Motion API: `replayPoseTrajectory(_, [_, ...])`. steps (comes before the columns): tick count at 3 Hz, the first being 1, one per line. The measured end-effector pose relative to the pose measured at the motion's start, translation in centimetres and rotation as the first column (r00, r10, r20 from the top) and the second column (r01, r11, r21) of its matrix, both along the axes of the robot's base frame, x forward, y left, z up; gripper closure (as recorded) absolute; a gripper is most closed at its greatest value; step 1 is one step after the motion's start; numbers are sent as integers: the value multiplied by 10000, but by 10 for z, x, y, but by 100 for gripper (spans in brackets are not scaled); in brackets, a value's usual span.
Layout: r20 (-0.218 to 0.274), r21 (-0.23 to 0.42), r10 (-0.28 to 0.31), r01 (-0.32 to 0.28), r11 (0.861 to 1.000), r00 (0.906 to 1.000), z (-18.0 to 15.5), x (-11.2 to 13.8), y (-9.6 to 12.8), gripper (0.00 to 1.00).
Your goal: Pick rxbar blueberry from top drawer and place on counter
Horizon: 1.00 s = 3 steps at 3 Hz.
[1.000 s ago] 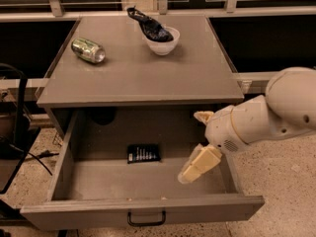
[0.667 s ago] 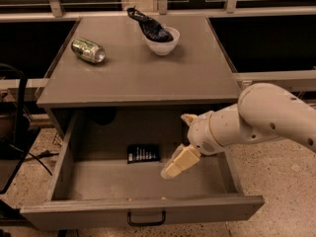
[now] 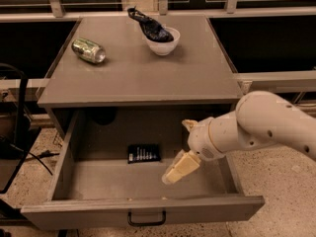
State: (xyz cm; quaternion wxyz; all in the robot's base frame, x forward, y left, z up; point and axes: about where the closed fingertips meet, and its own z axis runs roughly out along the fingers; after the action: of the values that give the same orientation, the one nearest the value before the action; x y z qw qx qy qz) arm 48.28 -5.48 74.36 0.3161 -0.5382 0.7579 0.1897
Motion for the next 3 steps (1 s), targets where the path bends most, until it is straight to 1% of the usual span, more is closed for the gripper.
replayPoseTrajectory(1, [80, 185, -146, 144, 9997, 9999, -23, 5, 1, 0])
replayPoseTrajectory(2, [314, 534, -138, 121, 9985, 9994, -44, 14, 6, 17])
replayPoseTrajectory(3, [594, 988, -161, 102, 9951, 9981, -62, 29, 13, 18])
